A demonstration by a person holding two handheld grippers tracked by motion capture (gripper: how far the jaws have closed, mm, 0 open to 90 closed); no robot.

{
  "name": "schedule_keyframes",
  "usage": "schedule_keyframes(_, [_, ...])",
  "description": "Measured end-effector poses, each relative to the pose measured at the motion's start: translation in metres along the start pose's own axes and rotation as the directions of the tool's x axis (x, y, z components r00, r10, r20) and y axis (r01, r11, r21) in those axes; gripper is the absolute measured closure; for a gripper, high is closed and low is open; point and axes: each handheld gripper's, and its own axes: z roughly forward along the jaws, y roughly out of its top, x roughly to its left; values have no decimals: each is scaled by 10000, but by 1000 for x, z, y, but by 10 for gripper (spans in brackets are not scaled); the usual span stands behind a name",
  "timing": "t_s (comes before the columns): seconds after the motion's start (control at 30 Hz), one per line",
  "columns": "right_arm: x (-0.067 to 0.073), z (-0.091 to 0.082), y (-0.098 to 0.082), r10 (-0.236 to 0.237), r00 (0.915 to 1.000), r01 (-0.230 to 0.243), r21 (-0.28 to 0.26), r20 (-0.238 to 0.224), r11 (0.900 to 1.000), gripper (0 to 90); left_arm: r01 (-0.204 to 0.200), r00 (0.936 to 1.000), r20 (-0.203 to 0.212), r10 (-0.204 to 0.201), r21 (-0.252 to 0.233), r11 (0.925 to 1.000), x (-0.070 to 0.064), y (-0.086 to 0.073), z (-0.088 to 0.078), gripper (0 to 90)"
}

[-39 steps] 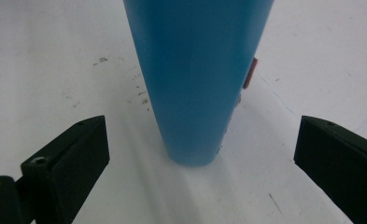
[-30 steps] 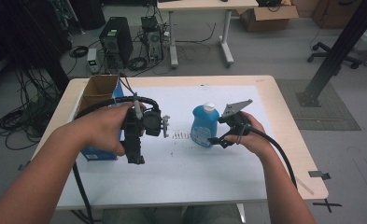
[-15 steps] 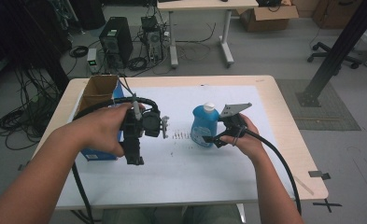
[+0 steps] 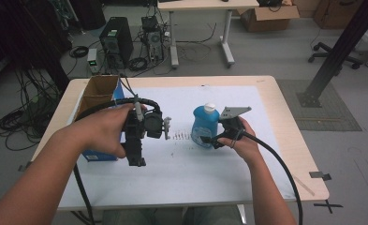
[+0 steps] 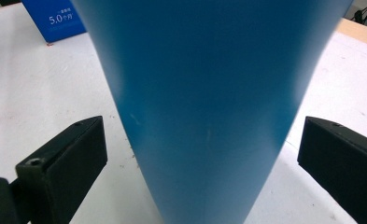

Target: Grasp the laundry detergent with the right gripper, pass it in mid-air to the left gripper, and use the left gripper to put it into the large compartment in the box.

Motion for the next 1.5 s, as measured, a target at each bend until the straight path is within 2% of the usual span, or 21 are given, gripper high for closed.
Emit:
schedule_keyframes(0.4, [2, 4, -3, 85, 9999, -80, -435, 117, 9990, 11, 48, 10000, 24, -48, -28, 10000, 0, -3, 2, 4])
schedule_keyframes(0.6, [2, 7, -5, 189, 9981, -150, -654, 586, 9977, 19, 53, 10000, 46, -52, -73, 10000, 0, -4, 4, 4])
schedule_keyframes(0.87, [4, 12, -8, 362, 9967, -298, -881, 723, 9957, 22, 56, 10000, 48, -55, -97, 9999, 0, -5, 4, 4])
schedule_keyframes(1.17, [5, 14, -10, 565, 9957, -483, -1088, 732, 9929, 99, 52, 10000, 39, -51, -149, 9999, 1, -7, 4, 4])
schedule_keyframes(1.5, [5, 13, -10, 411, 9960, -320, -1140, 789, 9930, 167, 63, 10000, 40, -62, -133, 9999, 2, -8, 4, 4])
